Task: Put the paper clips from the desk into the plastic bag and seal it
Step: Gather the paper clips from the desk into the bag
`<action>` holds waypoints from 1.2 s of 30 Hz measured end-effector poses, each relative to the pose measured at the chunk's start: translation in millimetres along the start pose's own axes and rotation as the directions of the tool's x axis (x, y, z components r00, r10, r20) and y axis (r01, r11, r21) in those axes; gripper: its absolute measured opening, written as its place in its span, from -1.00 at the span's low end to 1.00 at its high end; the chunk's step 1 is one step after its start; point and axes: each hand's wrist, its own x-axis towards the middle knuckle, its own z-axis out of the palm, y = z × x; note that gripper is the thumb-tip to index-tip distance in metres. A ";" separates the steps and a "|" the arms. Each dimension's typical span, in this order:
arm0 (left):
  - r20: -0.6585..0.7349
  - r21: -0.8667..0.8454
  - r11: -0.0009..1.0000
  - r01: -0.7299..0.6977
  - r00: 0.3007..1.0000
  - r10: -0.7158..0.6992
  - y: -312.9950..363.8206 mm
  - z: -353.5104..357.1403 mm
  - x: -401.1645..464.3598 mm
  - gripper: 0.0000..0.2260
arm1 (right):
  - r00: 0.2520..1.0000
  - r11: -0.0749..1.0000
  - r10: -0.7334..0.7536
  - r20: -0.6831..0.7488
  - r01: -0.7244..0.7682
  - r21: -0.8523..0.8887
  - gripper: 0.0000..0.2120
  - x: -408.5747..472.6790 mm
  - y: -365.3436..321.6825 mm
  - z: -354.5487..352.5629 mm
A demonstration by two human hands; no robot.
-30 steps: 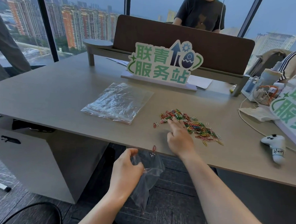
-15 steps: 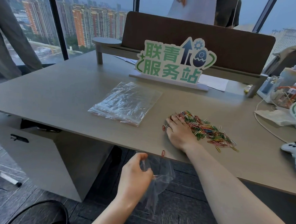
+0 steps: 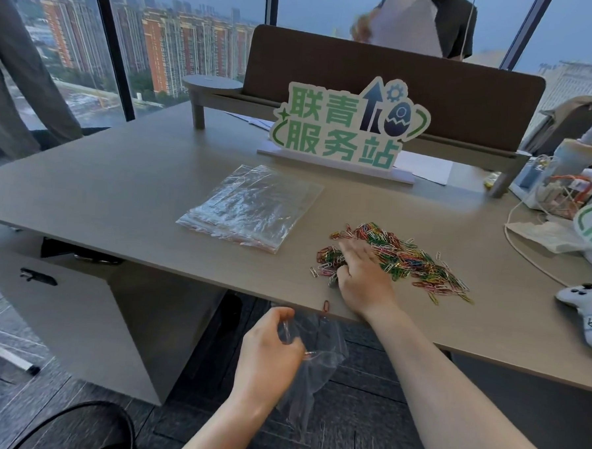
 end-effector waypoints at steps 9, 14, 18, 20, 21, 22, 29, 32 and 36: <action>-0.016 0.003 1.000 -0.022 1.000 0.022 1.9 1.3 0.1 -0.61 | 0.987 0.994 -0.113 0.111 0.111 0.021 -0.50 -22.1 -16.2 9.9; -0.008 -0.022 1.000 -0.017 1.000 0.017 3.1 0.7 -2.5 -0.60 | 0.992 0.982 -0.121 -0.024 0.123 0.143 -0.49 -39.3 -18.2 -0.3; 0.002 -0.011 1.000 -0.023 1.000 0.023 5.4 -0.4 -5.1 -0.59 | 0.999 1.000 0.031 -0.023 -0.031 0.004 -0.49 -44.3 0.8 -10.1; 0.000 -0.004 1.000 -0.026 1.000 0.026 6.3 -0.3 -5.7 -0.59 | 0.998 0.999 0.039 0.050 -0.039 -0.011 -0.49 -46.6 3.4 -7.8; -0.001 -0.002 1.000 -0.026 1.000 0.026 6.5 -0.2 -5.5 -0.59 | 0.997 1.000 0.021 0.069 -0.020 -0.016 -0.49 -48.4 2.7 -6.0; -0.005 -0.002 1.000 -0.026 1.000 0.026 6.6 -0.1 -5.1 -0.59 | 0.997 1.000 -0.001 0.075 0.003 -0.022 -0.49 -50.0 1.5 -4.0; -0.038 0.010 0.999 -0.034 0.999 0.034 7.5 -0.2 -1.8 -0.61 | 0.993 0.989 -0.115 0.039 0.118 -0.086 -0.49 -68.0 -12.1 6.4; -0.049 0.006 0.999 -0.037 0.998 0.037 7.7 -1.1 -1.2 -0.60 | 0.988 0.983 -0.152 0.028 0.154 -0.099 -0.48 -74.4 -17.9 11.9; -0.065 -0.004 0.999 -0.039 0.997 0.039 8.6 -4.3 -0.2 -0.61 | 0.979 0.973 -0.197 0.043 0.201 -0.118 -0.43 -84.4 -27.3 18.0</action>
